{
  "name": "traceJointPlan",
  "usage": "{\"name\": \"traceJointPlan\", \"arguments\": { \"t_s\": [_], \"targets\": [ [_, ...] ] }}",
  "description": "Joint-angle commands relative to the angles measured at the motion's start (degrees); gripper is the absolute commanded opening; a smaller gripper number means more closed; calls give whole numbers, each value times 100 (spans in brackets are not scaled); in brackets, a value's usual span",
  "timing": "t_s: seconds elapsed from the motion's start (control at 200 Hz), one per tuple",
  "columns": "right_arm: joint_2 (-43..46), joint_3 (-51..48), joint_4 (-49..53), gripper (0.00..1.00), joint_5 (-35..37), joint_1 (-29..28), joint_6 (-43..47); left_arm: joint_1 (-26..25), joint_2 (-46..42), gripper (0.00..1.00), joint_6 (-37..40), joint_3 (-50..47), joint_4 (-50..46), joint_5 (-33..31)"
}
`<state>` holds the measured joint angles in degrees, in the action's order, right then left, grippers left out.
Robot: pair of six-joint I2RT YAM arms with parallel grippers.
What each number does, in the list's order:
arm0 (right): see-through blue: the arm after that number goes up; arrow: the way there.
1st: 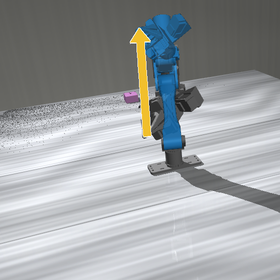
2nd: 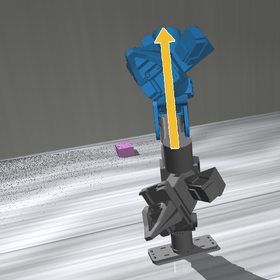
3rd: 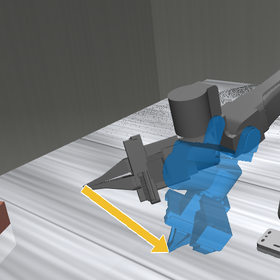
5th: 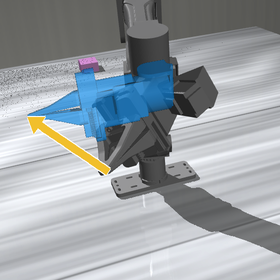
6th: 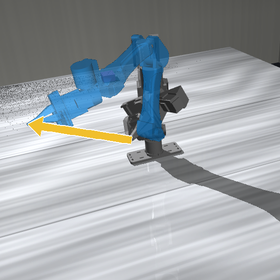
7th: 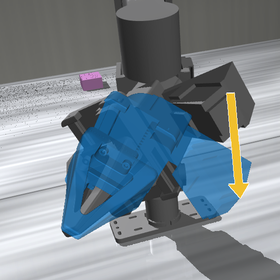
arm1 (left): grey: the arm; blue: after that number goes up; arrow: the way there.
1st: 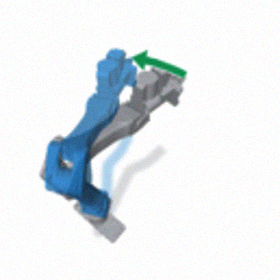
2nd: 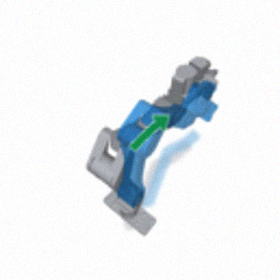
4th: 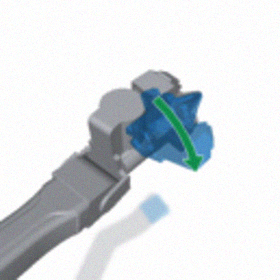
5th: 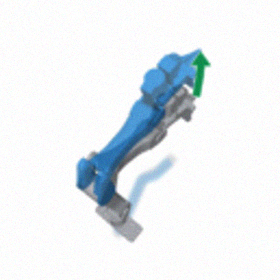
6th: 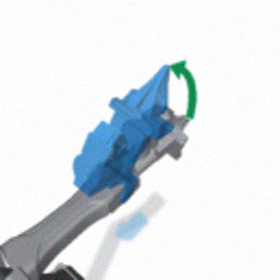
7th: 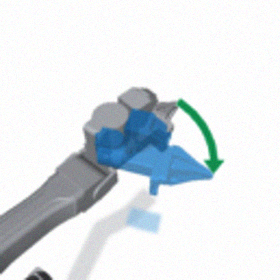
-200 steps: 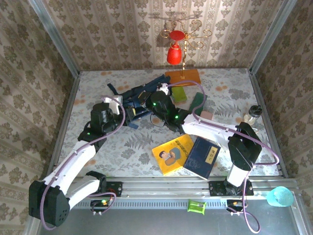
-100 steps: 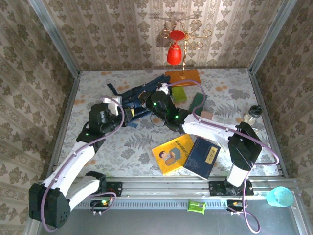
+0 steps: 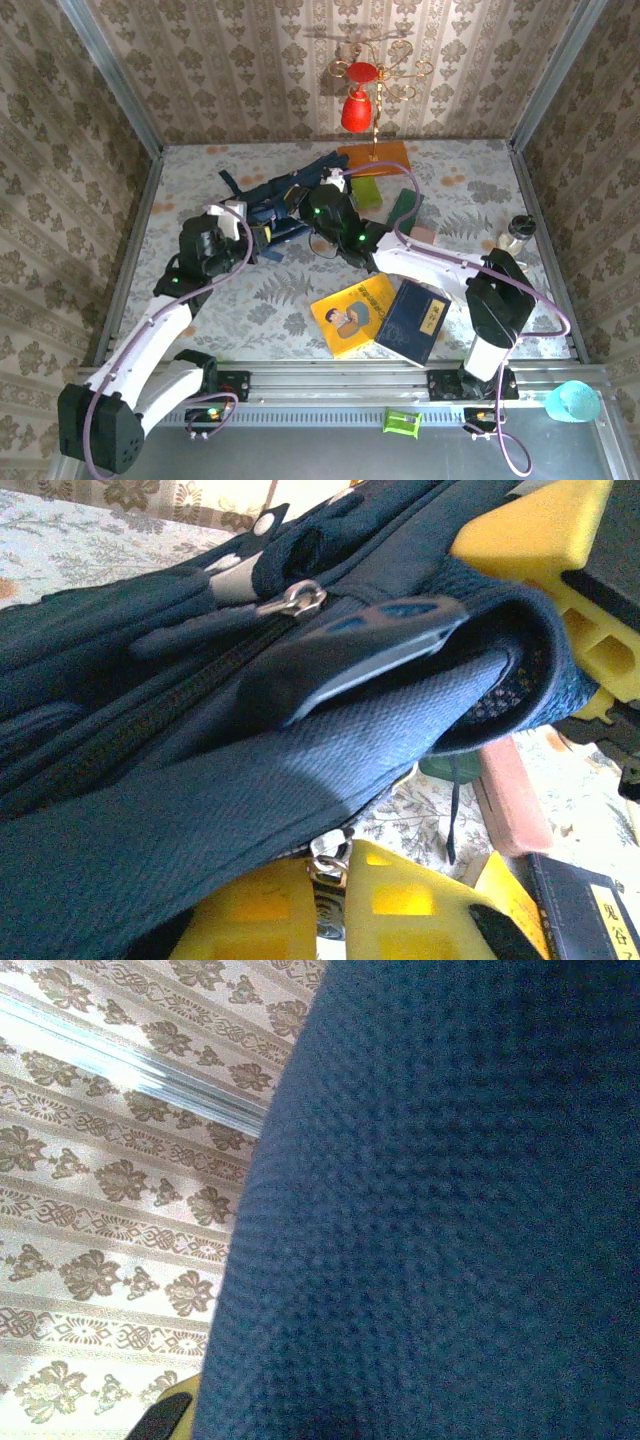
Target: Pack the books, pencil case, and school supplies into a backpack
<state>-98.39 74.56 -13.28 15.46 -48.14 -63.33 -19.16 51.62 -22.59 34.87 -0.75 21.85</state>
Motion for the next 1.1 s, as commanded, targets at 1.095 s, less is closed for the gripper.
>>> {"name": "traceJointPlan", "arguments": {
  "t_s": [1.095],
  "targets": [
    [498,-778,-180,0,-973,1176,1547,965,-215,0,85,-490,-1107,-940]
  ]
}}
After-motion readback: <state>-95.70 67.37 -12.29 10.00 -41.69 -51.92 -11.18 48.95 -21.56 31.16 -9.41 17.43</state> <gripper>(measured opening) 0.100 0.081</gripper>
